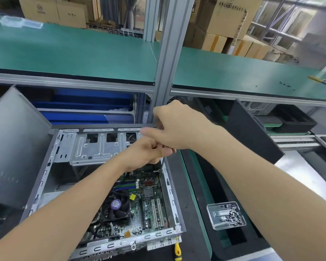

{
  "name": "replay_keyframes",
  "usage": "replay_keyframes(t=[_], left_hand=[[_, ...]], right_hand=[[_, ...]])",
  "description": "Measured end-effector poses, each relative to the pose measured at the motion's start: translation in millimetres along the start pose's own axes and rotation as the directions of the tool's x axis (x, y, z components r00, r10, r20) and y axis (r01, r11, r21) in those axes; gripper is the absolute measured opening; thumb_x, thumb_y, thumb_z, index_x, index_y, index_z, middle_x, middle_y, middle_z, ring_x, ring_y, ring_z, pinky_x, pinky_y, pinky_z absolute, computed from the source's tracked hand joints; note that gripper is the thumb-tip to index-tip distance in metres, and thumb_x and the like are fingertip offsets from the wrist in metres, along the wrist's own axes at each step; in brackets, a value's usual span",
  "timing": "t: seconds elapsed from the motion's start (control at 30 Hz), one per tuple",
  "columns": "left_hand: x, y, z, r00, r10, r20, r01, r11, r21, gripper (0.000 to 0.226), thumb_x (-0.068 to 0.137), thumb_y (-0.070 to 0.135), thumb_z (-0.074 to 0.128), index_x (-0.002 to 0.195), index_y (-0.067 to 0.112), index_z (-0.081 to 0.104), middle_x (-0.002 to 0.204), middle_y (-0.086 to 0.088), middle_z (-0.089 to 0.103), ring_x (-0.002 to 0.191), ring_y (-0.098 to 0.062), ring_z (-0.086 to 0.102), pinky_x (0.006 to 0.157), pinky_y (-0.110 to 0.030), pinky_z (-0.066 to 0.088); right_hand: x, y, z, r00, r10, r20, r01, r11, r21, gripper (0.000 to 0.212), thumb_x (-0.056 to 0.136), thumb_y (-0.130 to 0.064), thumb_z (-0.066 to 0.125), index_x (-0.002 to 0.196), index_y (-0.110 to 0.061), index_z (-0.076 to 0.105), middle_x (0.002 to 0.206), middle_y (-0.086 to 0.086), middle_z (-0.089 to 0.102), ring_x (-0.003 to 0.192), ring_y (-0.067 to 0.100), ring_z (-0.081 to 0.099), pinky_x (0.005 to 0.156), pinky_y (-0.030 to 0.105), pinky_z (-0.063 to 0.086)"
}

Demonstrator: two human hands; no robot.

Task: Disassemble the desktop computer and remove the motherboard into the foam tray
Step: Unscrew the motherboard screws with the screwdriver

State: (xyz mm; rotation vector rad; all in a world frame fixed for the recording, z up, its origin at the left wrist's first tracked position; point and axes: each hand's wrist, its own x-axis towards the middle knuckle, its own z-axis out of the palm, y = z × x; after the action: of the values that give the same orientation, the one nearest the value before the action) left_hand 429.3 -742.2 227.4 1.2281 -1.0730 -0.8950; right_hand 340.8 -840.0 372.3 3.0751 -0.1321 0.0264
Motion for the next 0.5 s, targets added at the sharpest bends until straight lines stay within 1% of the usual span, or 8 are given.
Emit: replay_keyframes(t=[0.07, 0.13, 0.2, 0.27, 0.3, 0.37, 0.43, 0.5], left_hand=[[-2.3, 0.4, 1.4, 1.0, 0.012, -0.018, -0.011, 0.999, 0.034, 0.028, 0.102, 0.022, 0.065, 0.079, 0.038, 0.068, 0.059, 0.009, 0.028, 0.052, -0.015, 0.018, 0.049, -0.023, 0.022], [-3.9, -0.2, 1.6, 0.999, -0.015, -0.045, 0.019, 0.996, 0.089, 0.036, 0.099, 0.024, 0.063, 0.068, 0.039, 0.056, 0.058, 0.008, 0.025, 0.052, -0.017, 0.017, 0.049, -0.022, 0.022], [-4.1, -3.0, 0.2, 0.998, -0.022, -0.055, 0.027, 0.995, 0.091, 0.036, 0.099, 0.022, 0.062, 0.067, 0.037, 0.056, 0.056, 0.006, 0.026, 0.051, -0.016, 0.019, 0.049, -0.022, 0.022], [-3.5, -3.3, -1.5, 0.996, -0.042, -0.079, 0.048, 0.995, 0.084, 0.027, 0.099, 0.025, 0.065, 0.072, 0.032, 0.063, 0.056, 0.004, 0.027, 0.05, -0.016, 0.021, 0.049, -0.022, 0.023], [-3.9, -1.8, -1.9, 0.994, -0.056, -0.096, 0.064, 0.995, 0.073, 0.021, 0.095, 0.031, 0.069, 0.079, 0.02, 0.064, 0.058, -0.001, 0.027, 0.051, -0.017, 0.022, 0.049, -0.023, 0.024], [-2.2, -4.5, -6.8, 0.991, -0.067, -0.118, 0.076, 0.995, 0.067, 0.045, 0.091, 0.039, 0.073, 0.092, -0.003, 0.056, 0.062, -0.012, 0.025, 0.051, -0.018, 0.022, 0.051, -0.027, 0.026], [-0.9, -6.0, -8.8, 0.993, -0.054, -0.107, 0.059, 0.997, 0.046, 0.033, 0.096, 0.032, 0.072, 0.093, 0.002, 0.057, 0.062, -0.007, 0.026, 0.051, -0.016, 0.022, 0.051, -0.028, 0.026], [0.2, -6.4, -10.6, 0.994, -0.046, -0.103, 0.05, 0.998, 0.035, 0.021, 0.097, 0.026, 0.072, 0.084, 0.019, 0.057, 0.059, 0.006, 0.03, 0.049, -0.013, 0.024, 0.05, -0.028, 0.026]], right_hand=[[2.5, -15.6, 9.9, 0.965, 0.219, -0.145, -0.234, 0.967, -0.097, 0.066, 0.097, -0.077, 0.031, 0.067, -0.018, 0.037, 0.067, 0.002, 0.041, 0.055, 0.023, 0.044, 0.048, 0.031, 0.035], [6.5, -26.0, 19.5, 0.932, 0.329, -0.152, -0.352, 0.922, -0.162, 0.073, 0.1, -0.074, 0.029, 0.073, -0.009, 0.046, 0.066, 0.001, 0.041, 0.056, 0.024, 0.047, 0.047, 0.031, 0.031], [10.3, -25.4, 25.0, 0.948, 0.286, -0.141, -0.308, 0.936, -0.169, 0.049, 0.106, -0.056, 0.043, 0.098, -0.011, 0.063, 0.077, 0.003, 0.048, 0.077, 0.031, 0.064, 0.055, 0.034, 0.039], [12.3, -23.2, 23.9, 0.968, 0.212, -0.136, -0.233, 0.957, -0.169, 0.029, 0.106, -0.036, 0.056, 0.113, -0.01, 0.066, 0.09, 0.011, 0.058, 0.089, 0.036, 0.07, 0.061, 0.035, 0.043], [13.1, -21.7, 23.3, 0.977, 0.177, -0.12, -0.195, 0.966, -0.169, 0.022, 0.105, -0.029, 0.058, 0.112, -0.01, 0.066, 0.092, 0.013, 0.059, 0.087, 0.037, 0.069, 0.062, 0.035, 0.044], [14.1, -17.2, 22.0, 0.992, 0.118, -0.044, -0.123, 0.981, -0.153, 0.011, 0.103, -0.021, 0.057, 0.098, -0.012, 0.061, 0.088, 0.01, 0.056, 0.077, 0.033, 0.062, 0.062, 0.034, 0.043], [13.7, -8.0, 16.8, 0.998, 0.05, 0.042, -0.045, 0.992, -0.119, 0.015, 0.102, -0.019, 0.054, 0.088, -0.014, 0.053, 0.087, 0.009, 0.058, 0.077, 0.031, 0.059, 0.062, 0.033, 0.043], [11.9, 2.7, 9.2, 0.991, -0.06, 0.116, 0.071, 0.994, -0.089, 0.012, 0.102, -0.023, 0.054, 0.091, -0.017, 0.055, 0.091, 0.007, 0.063, 0.085, 0.029, 0.061, 0.067, 0.034, 0.046]])
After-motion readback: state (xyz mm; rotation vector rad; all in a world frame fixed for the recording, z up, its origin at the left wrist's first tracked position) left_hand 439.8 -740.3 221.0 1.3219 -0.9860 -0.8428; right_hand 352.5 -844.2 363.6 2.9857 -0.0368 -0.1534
